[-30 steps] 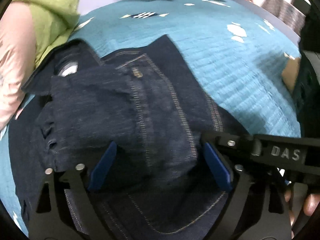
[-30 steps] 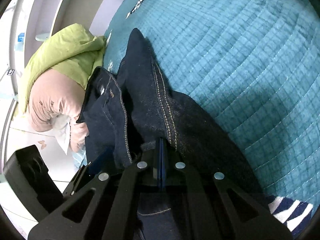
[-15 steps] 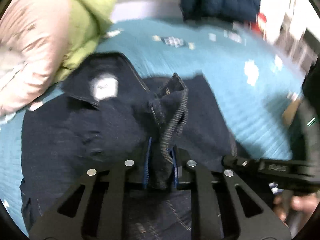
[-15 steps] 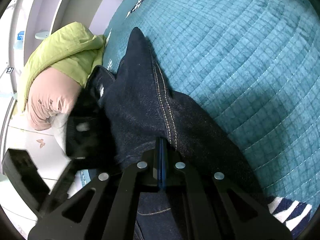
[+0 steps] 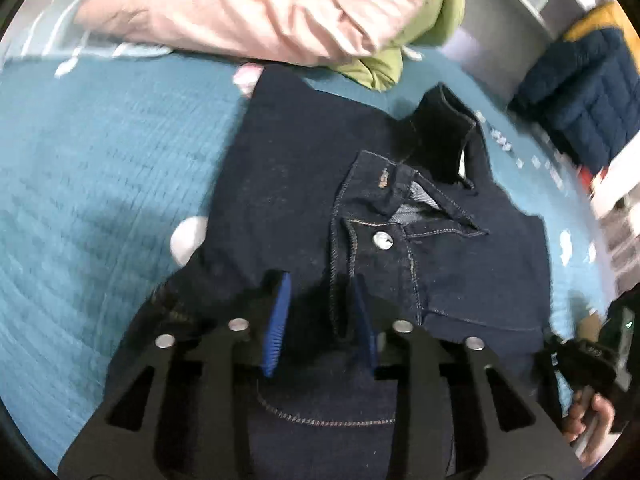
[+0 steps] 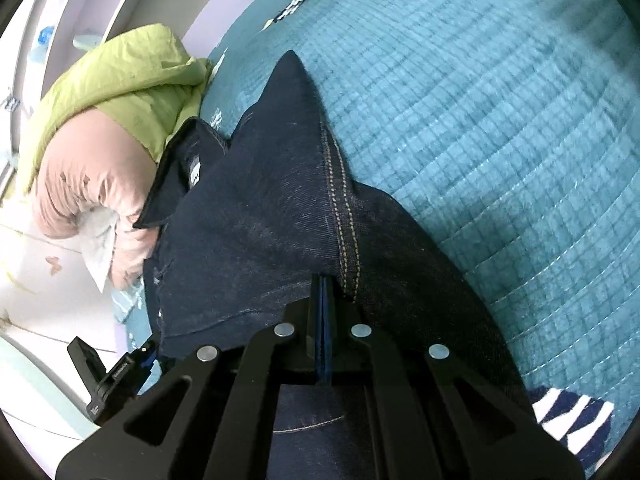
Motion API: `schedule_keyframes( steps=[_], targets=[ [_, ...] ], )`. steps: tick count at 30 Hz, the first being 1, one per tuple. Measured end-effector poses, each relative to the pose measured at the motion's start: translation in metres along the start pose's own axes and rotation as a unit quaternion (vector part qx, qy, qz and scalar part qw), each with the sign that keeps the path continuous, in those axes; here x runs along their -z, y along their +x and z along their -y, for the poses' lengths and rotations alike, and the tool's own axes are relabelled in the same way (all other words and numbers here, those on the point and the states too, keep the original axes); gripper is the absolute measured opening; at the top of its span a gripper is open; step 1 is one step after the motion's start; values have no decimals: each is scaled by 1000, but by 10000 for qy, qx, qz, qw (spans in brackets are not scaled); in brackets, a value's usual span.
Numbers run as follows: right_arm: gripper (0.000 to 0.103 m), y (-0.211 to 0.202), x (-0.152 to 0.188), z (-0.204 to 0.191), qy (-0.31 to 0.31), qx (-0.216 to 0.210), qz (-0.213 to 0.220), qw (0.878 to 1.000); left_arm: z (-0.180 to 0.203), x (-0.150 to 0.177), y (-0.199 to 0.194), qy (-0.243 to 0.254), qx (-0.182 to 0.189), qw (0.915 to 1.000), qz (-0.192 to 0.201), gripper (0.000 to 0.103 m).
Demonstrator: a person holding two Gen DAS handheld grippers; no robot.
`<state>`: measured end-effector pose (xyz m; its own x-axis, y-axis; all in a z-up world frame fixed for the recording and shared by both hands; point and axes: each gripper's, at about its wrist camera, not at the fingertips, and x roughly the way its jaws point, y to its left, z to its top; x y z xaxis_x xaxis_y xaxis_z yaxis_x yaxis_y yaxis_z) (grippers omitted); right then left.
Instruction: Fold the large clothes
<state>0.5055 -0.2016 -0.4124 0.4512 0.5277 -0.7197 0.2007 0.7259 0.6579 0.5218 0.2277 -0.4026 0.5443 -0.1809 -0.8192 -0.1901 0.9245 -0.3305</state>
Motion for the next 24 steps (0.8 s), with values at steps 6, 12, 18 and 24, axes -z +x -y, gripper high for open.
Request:
schedule_keyframes(
  steps=[6,12,18,24],
  targets=[
    [6,-23,-11,-39,-551,102,429,9975,40,-8,-21,492,525,9966,409,44],
    [6,19,-49,-51,-626,7,57,9980,79,-35,20,915,761,9929,72,48],
    [0,63,-66,-29,-400,382,-530,9971,77,-37,73,895,857,9899,-693,48],
    [39,33,-93,-57,-948,490,-230,9940,42,-79,25,797,716,9942,69,74]
  ],
)
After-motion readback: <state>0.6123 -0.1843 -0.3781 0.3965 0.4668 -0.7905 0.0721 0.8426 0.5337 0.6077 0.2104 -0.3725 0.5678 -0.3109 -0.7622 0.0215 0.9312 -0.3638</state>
